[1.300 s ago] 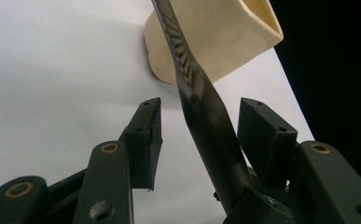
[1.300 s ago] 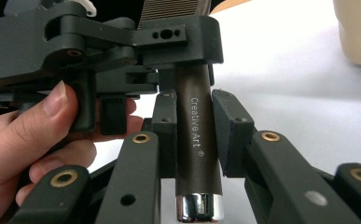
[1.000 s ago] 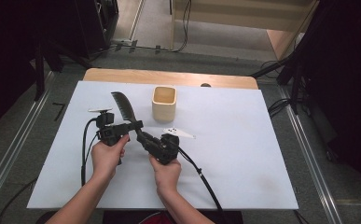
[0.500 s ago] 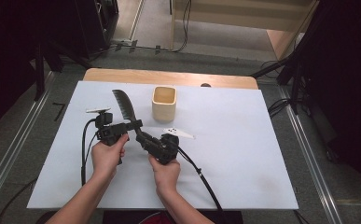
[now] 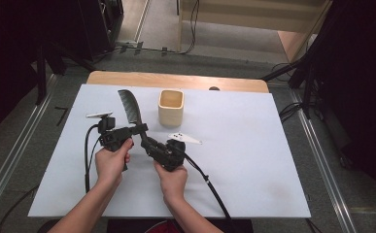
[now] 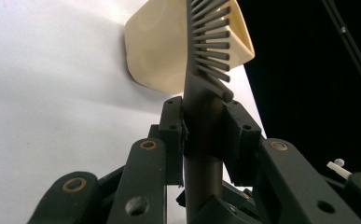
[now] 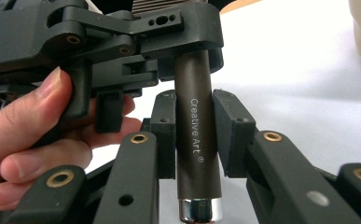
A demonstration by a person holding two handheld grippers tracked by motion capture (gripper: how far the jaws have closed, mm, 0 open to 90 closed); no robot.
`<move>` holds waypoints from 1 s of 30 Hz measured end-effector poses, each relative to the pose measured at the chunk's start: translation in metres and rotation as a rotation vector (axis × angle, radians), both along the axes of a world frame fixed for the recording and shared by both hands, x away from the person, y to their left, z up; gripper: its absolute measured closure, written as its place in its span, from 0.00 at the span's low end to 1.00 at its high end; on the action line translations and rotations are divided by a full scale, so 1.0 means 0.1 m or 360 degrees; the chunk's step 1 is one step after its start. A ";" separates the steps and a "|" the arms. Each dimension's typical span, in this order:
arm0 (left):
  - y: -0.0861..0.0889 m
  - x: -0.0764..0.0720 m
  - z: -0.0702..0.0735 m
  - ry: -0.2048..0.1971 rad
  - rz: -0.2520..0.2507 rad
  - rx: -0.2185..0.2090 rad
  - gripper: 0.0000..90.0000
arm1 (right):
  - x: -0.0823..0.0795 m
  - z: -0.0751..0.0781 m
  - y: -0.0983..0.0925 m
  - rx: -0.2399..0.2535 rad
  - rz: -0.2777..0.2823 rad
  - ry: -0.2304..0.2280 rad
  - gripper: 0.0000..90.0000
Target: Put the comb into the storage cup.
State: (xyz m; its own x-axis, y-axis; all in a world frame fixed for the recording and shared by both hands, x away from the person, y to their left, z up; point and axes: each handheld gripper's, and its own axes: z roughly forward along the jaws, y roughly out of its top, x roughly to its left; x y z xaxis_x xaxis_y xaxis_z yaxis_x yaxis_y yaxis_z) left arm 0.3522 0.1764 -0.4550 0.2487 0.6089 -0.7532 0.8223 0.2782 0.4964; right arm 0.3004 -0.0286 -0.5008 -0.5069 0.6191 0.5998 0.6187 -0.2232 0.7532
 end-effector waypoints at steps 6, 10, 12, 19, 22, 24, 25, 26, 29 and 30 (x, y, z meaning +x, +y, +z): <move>0.05 0.00 0.03 -0.0035 0.0015 0.0013 0.82 | 0.01 0.05 0.00 -0.0009 0.0002 -0.0007 0.54; 0.07 0.01 0.05 -0.0058 0.0026 0.0045 0.82 | 0.02 0.10 0.01 -0.0072 0.0065 0.0010 0.40; 0.07 0.01 0.06 -0.0066 0.0028 0.0053 0.82 | 0.03 0.12 -0.01 -0.0122 0.0093 0.0008 0.37; 0.05 0.00 0.10 -0.0133 0.0016 0.0166 0.82 | 0.07 0.12 -0.08 -0.0232 0.0199 0.0117 0.35; 0.05 0.00 0.11 -0.0139 0.0013 0.0185 0.82 | 0.06 0.14 -0.11 -0.0276 0.0241 0.0117 0.34; 0.05 0.00 0.11 -0.0141 0.0015 0.0188 0.82 | 0.06 0.16 -0.13 -0.0299 0.0270 0.0120 0.33; 0.06 0.00 0.11 -0.0140 0.0017 0.0185 0.82 | 0.06 0.16 -0.13 -0.0299 0.0270 0.0120 0.33; 0.06 0.00 0.11 -0.0143 0.0019 0.0182 0.82 | 0.06 0.18 -0.16 -0.0331 0.0302 0.0132 0.33; 0.07 0.00 0.11 -0.0150 0.0012 0.0188 0.82 | 0.06 0.19 -0.19 -0.0378 0.0321 0.0140 0.34; 0.07 0.01 0.12 -0.0161 0.0004 0.0206 0.82 | 0.08 0.20 -0.24 -0.0402 0.0355 0.0177 0.34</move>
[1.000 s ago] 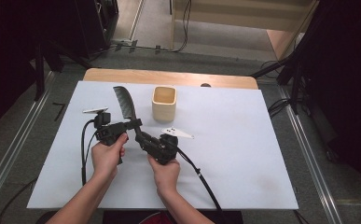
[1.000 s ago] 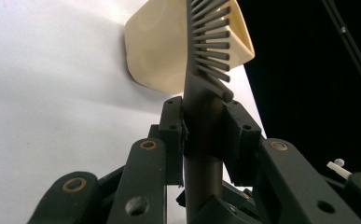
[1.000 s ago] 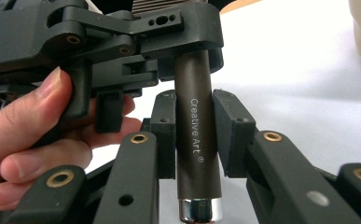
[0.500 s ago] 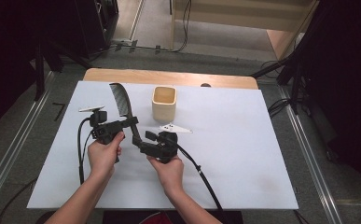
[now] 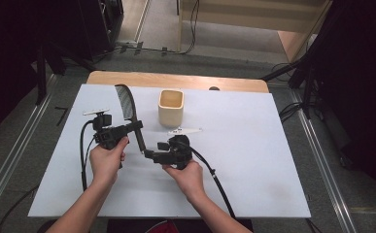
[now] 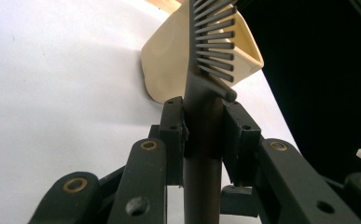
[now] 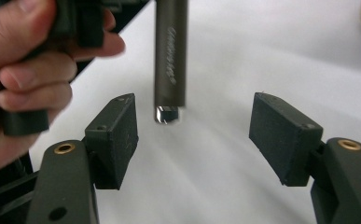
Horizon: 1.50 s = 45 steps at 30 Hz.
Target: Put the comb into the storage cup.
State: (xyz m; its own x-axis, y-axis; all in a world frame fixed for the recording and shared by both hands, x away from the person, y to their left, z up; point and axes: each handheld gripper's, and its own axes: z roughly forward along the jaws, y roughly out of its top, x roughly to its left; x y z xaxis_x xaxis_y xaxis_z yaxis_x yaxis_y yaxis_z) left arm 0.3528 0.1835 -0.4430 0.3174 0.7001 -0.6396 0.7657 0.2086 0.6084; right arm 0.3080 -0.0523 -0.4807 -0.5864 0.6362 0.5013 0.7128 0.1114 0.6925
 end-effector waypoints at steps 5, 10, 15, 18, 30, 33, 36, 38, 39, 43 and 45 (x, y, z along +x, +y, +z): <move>0.00 0.00 0.00 -0.0006 -0.0002 0.0006 0.82 | 0.01 0.03 -0.08 -0.0045 0.0045 0.0013 0.33; -0.01 0.00 0.00 -0.0032 -0.0024 0.0030 0.82 | 0.03 0.05 -0.18 -0.0098 0.0086 0.0012 0.33; -0.03 0.00 0.00 -0.0052 -0.0040 0.0048 0.82 | 0.02 0.05 -0.25 -0.0140 0.0134 0.0049 0.32; -0.05 -0.01 0.01 -0.0086 -0.0057 0.0092 0.82 | 0.00 0.04 -0.29 -0.0160 0.0144 0.0053 0.32; -0.12 -0.02 0.04 -0.0183 -0.0148 0.0177 0.82 | -0.05 0.06 -0.54 -0.0210 0.0224 -0.0033 0.32; -0.13 -0.03 0.05 -0.0189 -0.0162 0.0187 0.82 | -0.05 0.07 -0.61 -0.0222 0.0242 -0.0044 0.33; -0.13 -0.03 0.05 -0.0199 -0.0171 0.0178 0.82 | -0.06 0.07 -0.67 -0.0230 0.0262 -0.0079 0.33; -0.13 -0.03 0.05 -0.0209 -0.0184 0.0172 0.82 | -0.06 0.07 -0.72 -0.0238 0.0271 -0.0092 0.33; -0.13 -0.03 0.05 -0.0213 -0.0188 0.0170 0.82 | -0.06 0.07 -0.72 -0.0238 0.0271 -0.0092 0.33; -0.12 -0.03 0.06 -0.0208 -0.0206 0.0151 0.82 | -0.07 0.07 -0.81 -0.0259 0.0275 -0.0082 0.33; -0.11 -0.03 0.06 -0.0209 -0.0210 0.0151 0.82 | -0.07 0.07 -0.86 -0.0267 0.0278 -0.0080 0.33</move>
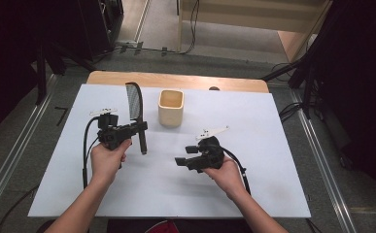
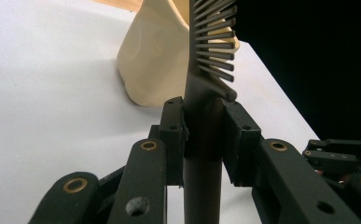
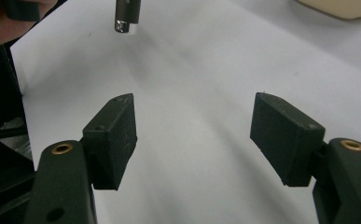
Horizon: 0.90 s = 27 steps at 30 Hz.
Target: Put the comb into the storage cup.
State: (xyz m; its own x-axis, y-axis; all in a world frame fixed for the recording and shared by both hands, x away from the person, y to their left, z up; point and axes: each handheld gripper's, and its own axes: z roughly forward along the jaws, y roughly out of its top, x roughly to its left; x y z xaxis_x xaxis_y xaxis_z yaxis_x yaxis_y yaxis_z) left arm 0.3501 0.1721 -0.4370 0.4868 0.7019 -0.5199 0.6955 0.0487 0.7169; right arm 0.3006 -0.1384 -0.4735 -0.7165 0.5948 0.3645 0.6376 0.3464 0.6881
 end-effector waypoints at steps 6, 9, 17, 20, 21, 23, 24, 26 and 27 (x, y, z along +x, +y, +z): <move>-0.02 0.00 0.01 0.0003 -0.0065 -0.0023 0.82 | -0.02 0.02 -0.13 -0.0044 0.0028 -0.0026 0.33; -0.04 -0.01 0.02 -0.0010 -0.0093 -0.0014 0.82 | -0.03 0.02 -0.16 -0.0056 0.0018 -0.0017 0.33; -0.04 0.01 0.03 -0.0024 -0.0107 -0.0028 0.82 | -0.13 0.03 -0.39 -0.0104 0.0006 -0.0003 0.31; -0.04 0.01 0.03 -0.0031 -0.0117 -0.0032 0.82 | -0.16 0.03 -0.45 -0.0115 -0.0004 0.0012 0.31; -0.05 0.01 0.04 -0.0036 -0.0124 -0.0030 0.82 | -0.19 0.03 -0.50 -0.0121 -0.0011 0.0020 0.30; -0.06 0.02 0.06 -0.0055 -0.0136 -0.0015 0.82 | -0.22 0.03 -0.54 -0.0130 -0.0024 0.0025 0.30; -0.06 0.02 0.06 -0.0055 -0.0136 -0.0015 0.82 | -0.22 0.03 -0.54 -0.0130 -0.0024 0.0025 0.30; -0.07 0.02 0.06 -0.0058 -0.0144 -0.0009 0.82 | -0.26 0.03 -0.62 -0.0130 -0.0046 0.0022 0.30; -0.06 0.03 0.06 -0.0056 -0.0148 -0.0002 0.82 | -0.26 0.03 -0.62 -0.0130 -0.0046 0.0022 0.30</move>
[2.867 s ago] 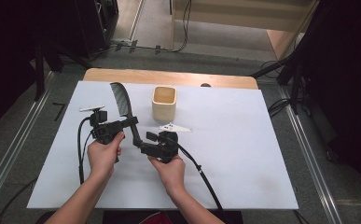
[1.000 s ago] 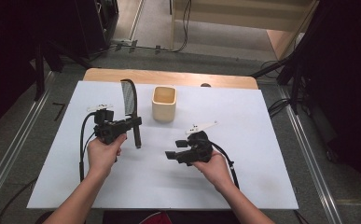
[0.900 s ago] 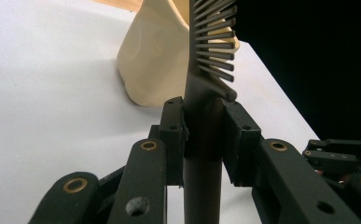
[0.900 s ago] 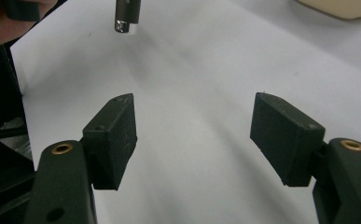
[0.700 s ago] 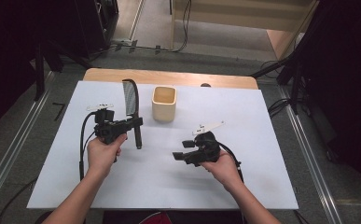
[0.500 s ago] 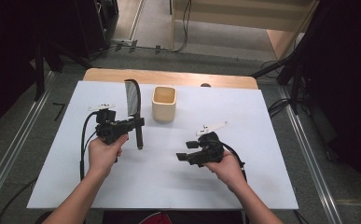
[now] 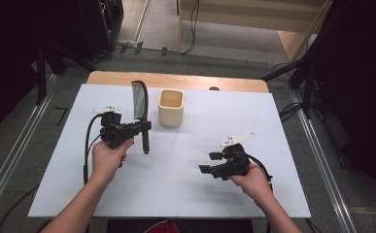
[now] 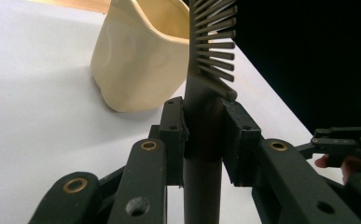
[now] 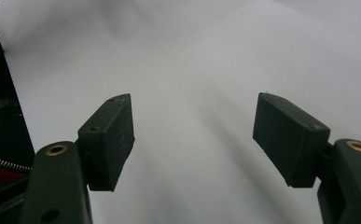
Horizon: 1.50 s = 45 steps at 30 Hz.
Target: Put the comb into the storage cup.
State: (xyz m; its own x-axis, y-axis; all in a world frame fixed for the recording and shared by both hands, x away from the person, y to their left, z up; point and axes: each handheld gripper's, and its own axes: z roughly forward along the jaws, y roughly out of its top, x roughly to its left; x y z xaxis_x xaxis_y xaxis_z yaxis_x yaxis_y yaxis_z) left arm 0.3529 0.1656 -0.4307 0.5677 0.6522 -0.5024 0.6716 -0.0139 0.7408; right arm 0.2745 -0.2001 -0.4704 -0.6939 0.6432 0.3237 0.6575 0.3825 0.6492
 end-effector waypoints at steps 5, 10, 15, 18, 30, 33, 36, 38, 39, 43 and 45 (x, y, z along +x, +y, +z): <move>-0.01 0.02 0.04 -0.0004 -0.0011 0.0008 0.82 | -0.07 -0.04 -0.12 -0.0021 -0.0031 0.0007 0.30; -0.02 0.07 0.08 0.0013 -0.0019 -0.0020 0.82 | -0.13 -0.06 -0.22 -0.0030 -0.0075 0.0021 0.30; -0.03 0.10 0.15 -0.0017 -0.0025 -0.0019 0.82 | -0.18 -0.05 -0.33 -0.0030 -0.0130 0.0002 0.30; -0.03 0.13 0.20 -0.0027 -0.0030 -0.0019 0.82 | -0.22 -0.07 -0.37 -0.0038 -0.0137 0.0019 0.30; -0.05 0.25 0.29 -0.0073 -0.0011 -0.0009 0.82 | -0.26 -0.09 -0.43 -0.0041 -0.0157 0.0041 0.30; -0.06 0.28 0.32 -0.0074 0.0001 -0.0023 0.82 | -0.27 -0.09 -0.45 -0.0041 -0.0167 0.0043 0.30; -0.08 0.31 0.36 -0.0078 0.0003 -0.0027 0.82 | -0.27 -0.10 -0.48 -0.0042 -0.0170 0.0044 0.30; -0.09 0.33 0.38 -0.0080 0.0001 -0.0029 0.82 | -0.28 -0.10 -0.49 -0.0041 -0.0179 0.0049 0.30; -0.09 0.34 0.40 -0.0084 -0.0001 -0.0033 0.82 | -0.28 -0.10 -0.49 -0.0042 -0.0176 0.0053 0.30; -0.11 0.37 0.47 -0.0098 -0.0022 -0.0047 0.82 | -0.29 -0.10 -0.50 -0.0046 -0.0173 0.0051 0.30; -0.12 0.41 0.50 -0.0104 -0.0025 -0.0070 0.82 | -0.29 -0.10 -0.51 -0.0041 -0.0171 0.0050 0.30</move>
